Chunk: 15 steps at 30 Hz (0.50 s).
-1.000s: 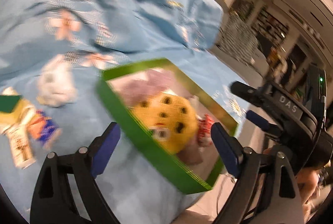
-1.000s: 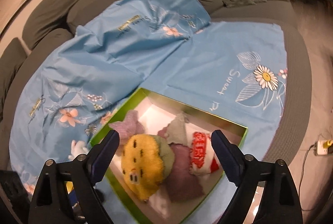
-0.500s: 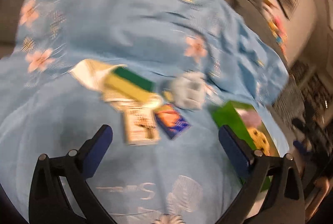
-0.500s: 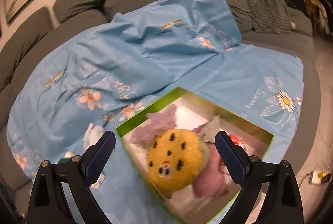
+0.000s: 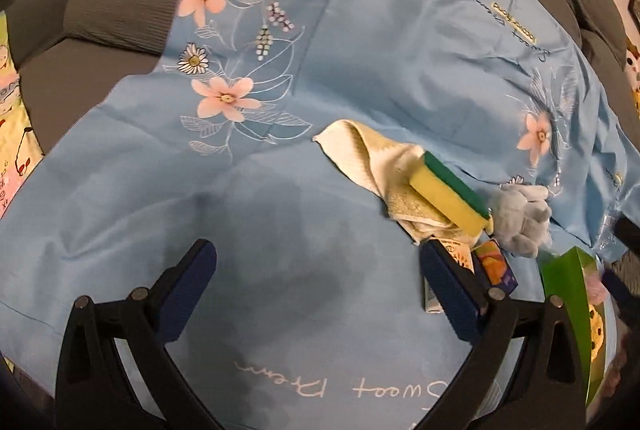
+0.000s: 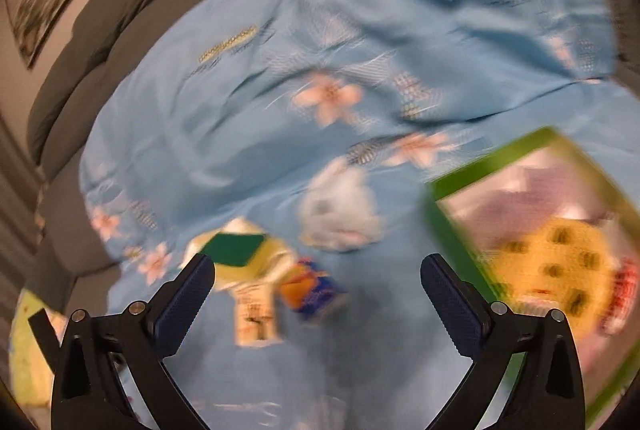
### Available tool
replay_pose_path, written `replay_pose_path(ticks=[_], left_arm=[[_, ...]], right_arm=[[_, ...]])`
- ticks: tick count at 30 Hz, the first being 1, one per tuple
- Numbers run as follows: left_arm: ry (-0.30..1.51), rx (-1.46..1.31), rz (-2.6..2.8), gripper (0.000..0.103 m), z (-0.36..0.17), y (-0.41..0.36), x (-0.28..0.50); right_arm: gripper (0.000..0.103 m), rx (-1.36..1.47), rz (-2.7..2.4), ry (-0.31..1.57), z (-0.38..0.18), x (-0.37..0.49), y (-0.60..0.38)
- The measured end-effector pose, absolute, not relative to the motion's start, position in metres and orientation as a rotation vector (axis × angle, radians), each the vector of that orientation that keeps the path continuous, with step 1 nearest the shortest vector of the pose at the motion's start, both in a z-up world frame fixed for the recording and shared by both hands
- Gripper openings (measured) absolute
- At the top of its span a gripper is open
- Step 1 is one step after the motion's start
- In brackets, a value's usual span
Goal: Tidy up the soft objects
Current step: 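Move the right gripper back to the yellow-green sponge, then grasp the yellow-green sponge with the right gripper and lift it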
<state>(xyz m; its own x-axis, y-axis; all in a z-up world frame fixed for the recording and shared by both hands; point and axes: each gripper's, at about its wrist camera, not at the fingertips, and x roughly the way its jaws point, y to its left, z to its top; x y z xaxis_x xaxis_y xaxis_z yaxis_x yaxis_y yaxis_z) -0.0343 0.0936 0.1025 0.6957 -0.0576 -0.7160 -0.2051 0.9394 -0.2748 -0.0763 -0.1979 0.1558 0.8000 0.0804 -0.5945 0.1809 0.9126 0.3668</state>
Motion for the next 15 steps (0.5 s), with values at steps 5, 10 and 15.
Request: replay_pose_path(ticks=[5,10,15], left_arm=[[0.84,-0.402,0.083,0.102,0.097,0.105,-0.033],[0.836,-0.437,0.109,0.102,0.098,0.116,-0.032],[0.862,-0.408,0.093,0.102,0.097,0.115,-0.031]], right_arm=[[0.103,0.387,0.101,0.784,0.14,0.0,-0.151],[0.103,0.39,0.053,0.956,0.11,0.057,-0.114],[0.103,0.318,-0.019,0.98,0.101,0.084,-0.079]])
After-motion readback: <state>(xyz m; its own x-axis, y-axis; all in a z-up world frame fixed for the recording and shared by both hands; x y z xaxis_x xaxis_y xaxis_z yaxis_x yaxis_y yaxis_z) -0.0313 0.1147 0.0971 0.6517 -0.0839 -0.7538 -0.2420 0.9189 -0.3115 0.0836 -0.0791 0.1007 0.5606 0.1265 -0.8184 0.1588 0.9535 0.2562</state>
